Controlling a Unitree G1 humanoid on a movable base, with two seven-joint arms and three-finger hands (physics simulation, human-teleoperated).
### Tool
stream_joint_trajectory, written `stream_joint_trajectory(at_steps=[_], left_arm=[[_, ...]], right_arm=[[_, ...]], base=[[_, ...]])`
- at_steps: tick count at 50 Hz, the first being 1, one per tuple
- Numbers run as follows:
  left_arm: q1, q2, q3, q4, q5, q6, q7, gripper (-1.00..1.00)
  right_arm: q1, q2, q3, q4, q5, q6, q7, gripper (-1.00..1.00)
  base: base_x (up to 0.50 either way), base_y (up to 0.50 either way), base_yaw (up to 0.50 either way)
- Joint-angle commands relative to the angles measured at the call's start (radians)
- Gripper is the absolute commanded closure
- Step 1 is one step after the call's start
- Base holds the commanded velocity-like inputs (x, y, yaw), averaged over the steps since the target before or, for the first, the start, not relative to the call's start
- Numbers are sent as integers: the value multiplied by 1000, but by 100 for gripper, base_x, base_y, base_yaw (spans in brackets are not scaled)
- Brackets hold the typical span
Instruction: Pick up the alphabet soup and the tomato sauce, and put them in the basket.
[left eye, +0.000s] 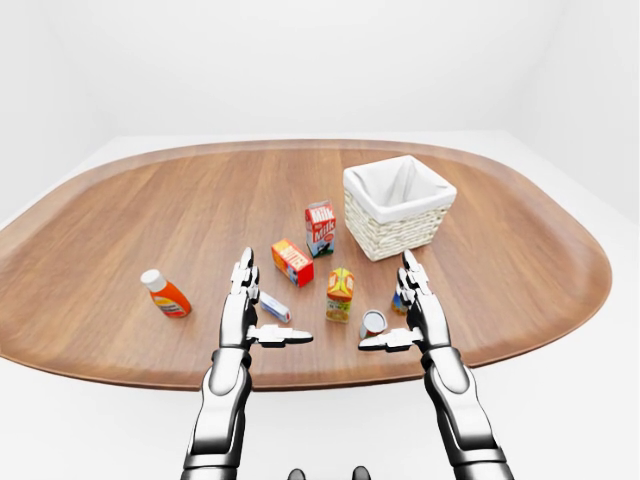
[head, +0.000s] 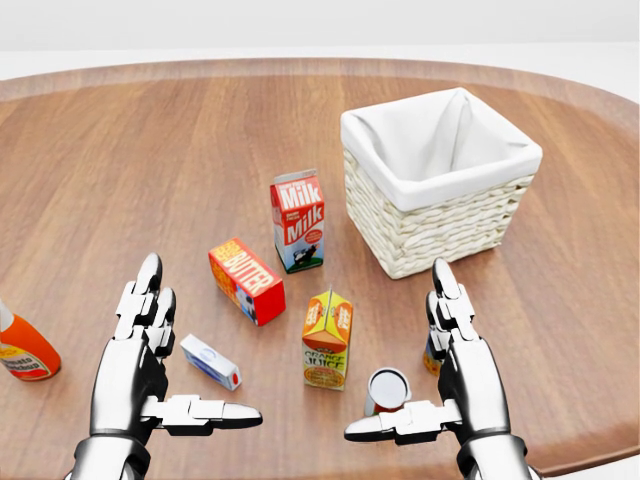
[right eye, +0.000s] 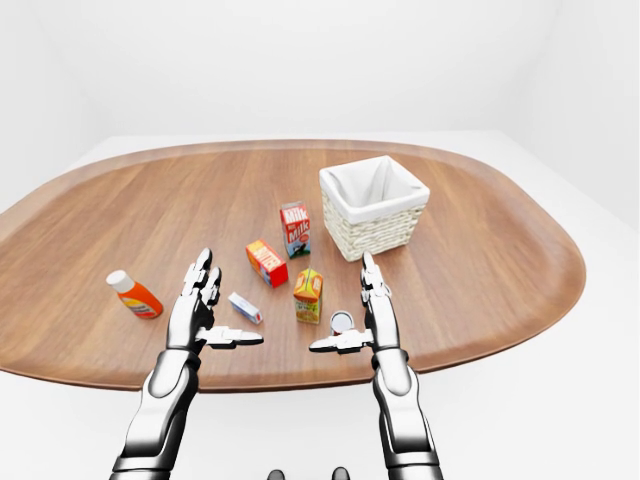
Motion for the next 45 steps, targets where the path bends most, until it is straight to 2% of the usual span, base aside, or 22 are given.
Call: stream_joint_trajectory(at_steps=[1, 18, 19, 31, 45], left_arm=[[-1, 0, 0, 0, 2, 1, 1, -100], [2, 0, 0, 1, 2, 1, 1, -100], [108, 0, -63, -287, 95, -41, 15, -100], [129, -5, -69, -357, 113, -41, 18, -100], [131, -5, -73, -351, 117, -41, 26, -100]], right_arm=[[0, 0, 1, 2, -4, -2, -5, -100], [1, 1, 1, 4, -9, -5, -10, -100], [84, 2, 25, -230, -25, -8, -7, -100], [104, 3, 34, -279, -38, -8, -7, -100], [106, 2, 34, -285, -38, -8, -7, -100]], base=[[8, 0, 0], [8, 0, 0], [10, 0, 0], [10, 0, 0], [10, 0, 0]])
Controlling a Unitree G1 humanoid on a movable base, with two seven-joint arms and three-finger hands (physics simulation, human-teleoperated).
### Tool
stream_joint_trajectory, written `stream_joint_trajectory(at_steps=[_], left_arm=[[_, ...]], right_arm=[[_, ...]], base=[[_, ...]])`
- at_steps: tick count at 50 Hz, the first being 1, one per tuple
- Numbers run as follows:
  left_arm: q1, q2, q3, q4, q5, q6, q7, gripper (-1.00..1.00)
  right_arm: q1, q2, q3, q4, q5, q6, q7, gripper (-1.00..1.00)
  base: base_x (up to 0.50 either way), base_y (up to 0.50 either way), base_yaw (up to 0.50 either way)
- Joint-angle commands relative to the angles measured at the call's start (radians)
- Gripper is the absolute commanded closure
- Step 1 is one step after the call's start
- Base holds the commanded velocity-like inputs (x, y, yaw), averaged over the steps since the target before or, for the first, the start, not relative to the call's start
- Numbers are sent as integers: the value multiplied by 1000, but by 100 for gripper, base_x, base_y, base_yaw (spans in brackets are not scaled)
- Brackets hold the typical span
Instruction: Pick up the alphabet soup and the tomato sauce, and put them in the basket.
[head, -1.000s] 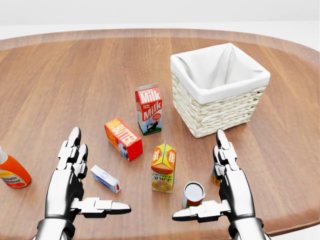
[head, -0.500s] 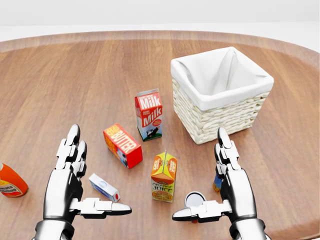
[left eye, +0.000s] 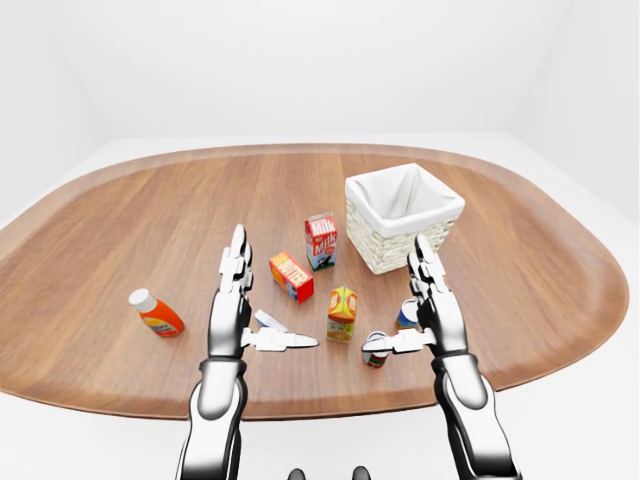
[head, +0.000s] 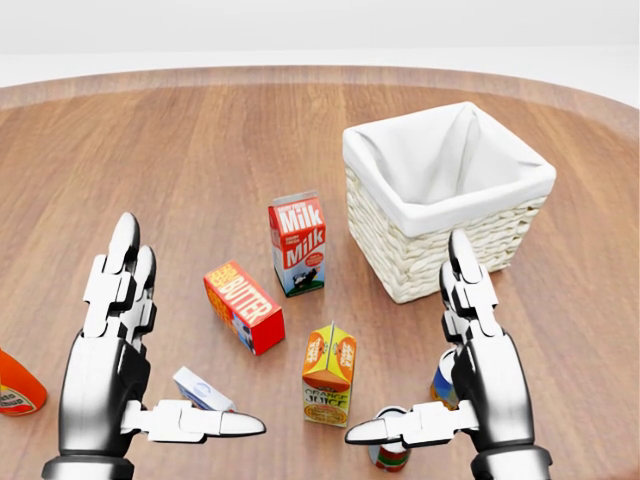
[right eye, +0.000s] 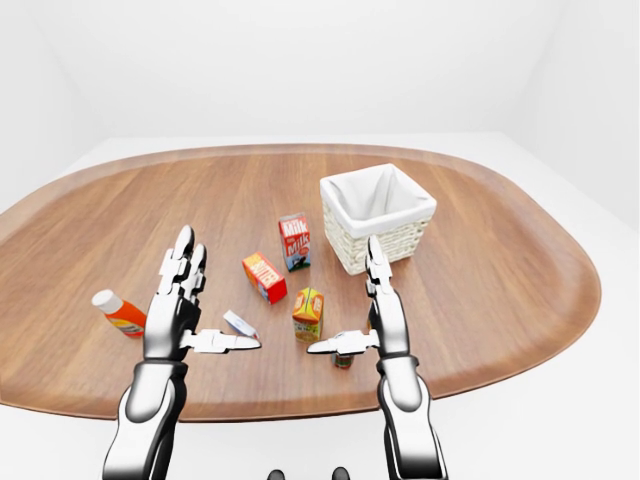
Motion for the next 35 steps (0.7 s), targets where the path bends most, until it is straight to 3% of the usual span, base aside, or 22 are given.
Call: stream_joint_trajectory(at_steps=[1, 35], left_arm=[[11, 0, -8, -23, 11, 0, 4, -100], [11, 0, -7, -17, 9, 0, 3, -100]], right_arm=[[9, 0, 3, -24, -4, 0, 1, -100], [15, 0, 4, -29, -2, 0, 1, -100]], base=[[10, 0, 0], [10, 0, 0]])
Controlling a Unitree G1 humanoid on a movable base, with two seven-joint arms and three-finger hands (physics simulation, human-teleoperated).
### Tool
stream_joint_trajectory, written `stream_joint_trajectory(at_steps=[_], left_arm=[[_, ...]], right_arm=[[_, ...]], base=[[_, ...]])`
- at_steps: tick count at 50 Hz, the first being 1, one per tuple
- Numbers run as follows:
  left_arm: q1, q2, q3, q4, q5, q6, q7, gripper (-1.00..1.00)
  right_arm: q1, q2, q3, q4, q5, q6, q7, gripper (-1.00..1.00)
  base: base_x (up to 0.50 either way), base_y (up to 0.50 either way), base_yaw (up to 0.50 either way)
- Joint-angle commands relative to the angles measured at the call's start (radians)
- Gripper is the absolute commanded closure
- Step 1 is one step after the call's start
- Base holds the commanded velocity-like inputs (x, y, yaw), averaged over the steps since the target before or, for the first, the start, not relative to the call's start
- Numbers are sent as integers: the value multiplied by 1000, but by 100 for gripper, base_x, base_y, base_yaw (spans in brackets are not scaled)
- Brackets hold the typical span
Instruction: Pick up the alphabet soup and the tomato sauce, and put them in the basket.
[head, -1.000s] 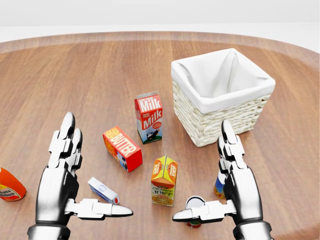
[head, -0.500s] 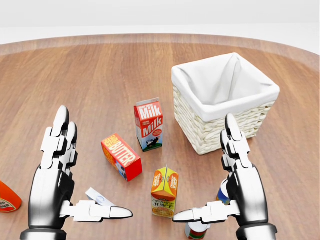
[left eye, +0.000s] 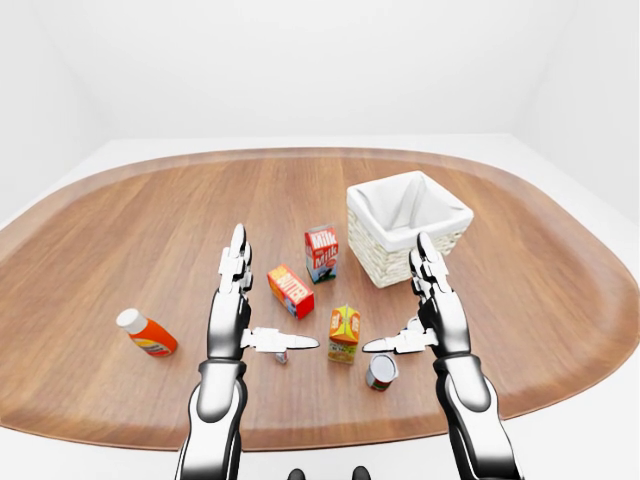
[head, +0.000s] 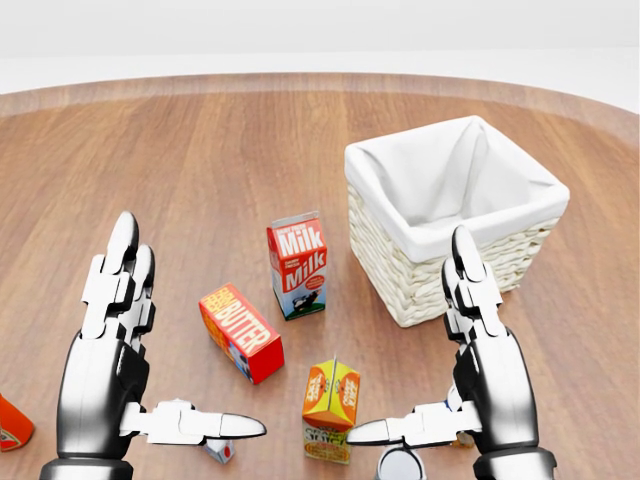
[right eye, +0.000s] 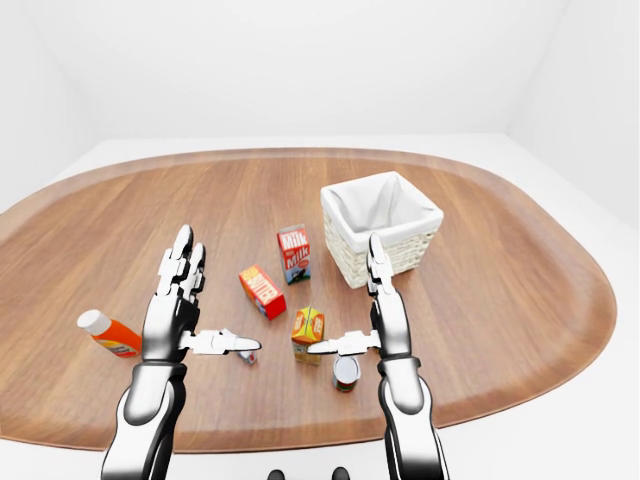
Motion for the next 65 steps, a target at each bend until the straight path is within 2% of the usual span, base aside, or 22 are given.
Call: stream_joint_trajectory(at_steps=[1, 26, 31, 65], left_arm=[[1, 0, -2, 3, 2, 0, 0, -100], [3, 0, -4, -5, 0, 0, -4, -100], [3, -1, -4, -11, -41, 0, -25, -100], [2, 1, -12, -9, -27, 0, -25, -100]], right_arm=[[2, 0, 1, 7, -1, 0, 1, -100], [6, -1, 2, 6, -4, 0, 2, -100], [5, 0, 2, 6, -4, 0, 2, -100], [22, -1, 13, -4, 4, 0, 14, -100]], base=[[12, 0, 0], [12, 0, 0], [12, 0, 0], [11, 0, 0]])
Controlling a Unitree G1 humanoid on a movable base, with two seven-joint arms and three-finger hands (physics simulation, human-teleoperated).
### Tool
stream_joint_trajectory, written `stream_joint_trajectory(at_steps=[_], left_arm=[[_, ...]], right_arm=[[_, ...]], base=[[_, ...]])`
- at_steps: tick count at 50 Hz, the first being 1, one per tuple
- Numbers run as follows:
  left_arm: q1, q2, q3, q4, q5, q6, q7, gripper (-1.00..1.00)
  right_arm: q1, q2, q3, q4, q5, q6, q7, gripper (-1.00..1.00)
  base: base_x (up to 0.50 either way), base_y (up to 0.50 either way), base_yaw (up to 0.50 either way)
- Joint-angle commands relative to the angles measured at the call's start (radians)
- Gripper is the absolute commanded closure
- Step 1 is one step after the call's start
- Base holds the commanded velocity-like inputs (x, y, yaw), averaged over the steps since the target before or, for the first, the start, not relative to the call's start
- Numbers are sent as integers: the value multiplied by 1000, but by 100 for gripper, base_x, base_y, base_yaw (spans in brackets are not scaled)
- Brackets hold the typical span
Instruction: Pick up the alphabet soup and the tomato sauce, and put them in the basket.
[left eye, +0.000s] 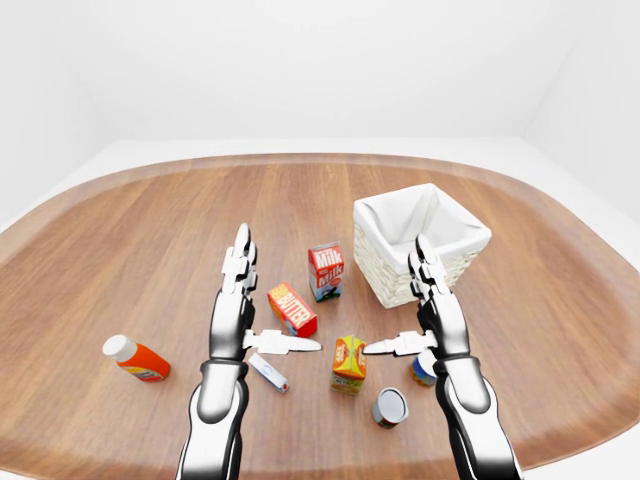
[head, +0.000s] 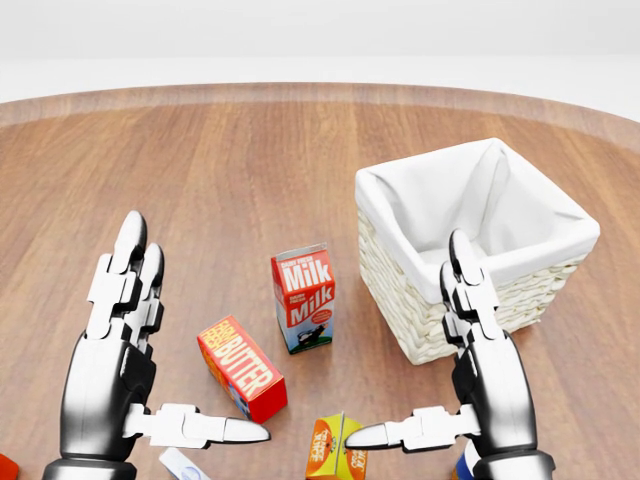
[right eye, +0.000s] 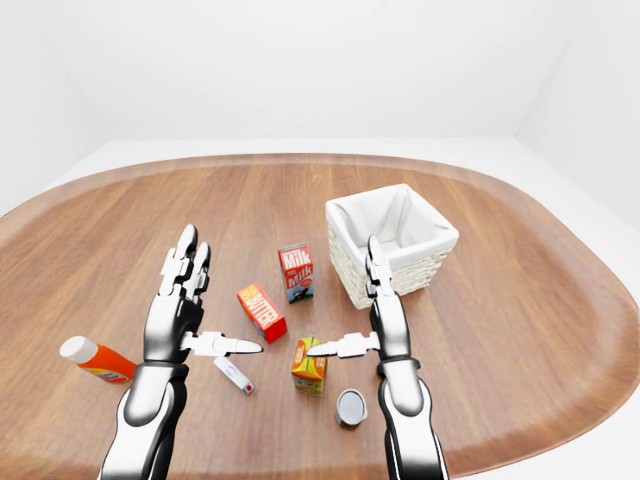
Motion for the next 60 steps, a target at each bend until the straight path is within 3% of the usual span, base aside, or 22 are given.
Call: stream_joint_trajectory(at_steps=[1, 10, 12, 17, 25, 29, 32, 42, 44, 60], left_arm=[[-1, 0, 0, 2, -1, 0, 0, -100], [-4, -6, -1, -5, -19, 1, 3, -100], [-16, -6, 0, -5, -12, 35, 13, -100], [-23, -5, 0, -6, -10, 46, 18, -100], [-22, -3, -2, -6, -7, 42, 15, -100], [-19, -3, -2, 1, -6, 33, 13, -100], [-17, -3, -5, -10, -4, 42, 12, -100], [-13, -3, -8, -10, -1, 40, 10, -100], [-12, -2, -9, -3, 0, 31, 9, -100], [-3, -1, -12, -17, 1, 39, 7, -100]], right_arm=[[16, -1, 11, -6, -1, 0, 8, -100], [12, -1, 10, -3, -4, 0, 7, -100], [11, -2, 8, -2, -1, 0, 9, -100], [14, -4, 5, -14, -4, 0, 13, -100], [21, -6, 1, -21, -16, 0, 9, -100], [24, -13, -29, -44, -50, 0, 1, -100], [27, -23, -56, -56, -75, 0, 9, -100], [35, -29, -127, -109, -131, 0, 62, -100], [43, -28, -132, -131, -156, 0, 74, -100], [90, -40, -191, -205, -416, 0, 179, -100]], base=[[0, 0, 0], [0, 0, 0], [0, 0, 0], [0, 0, 0], [0, 0, 0], [0, 0, 0], [0, 0, 0], [0, 0, 0], [0, 0, 0], [0, 0, 0]])
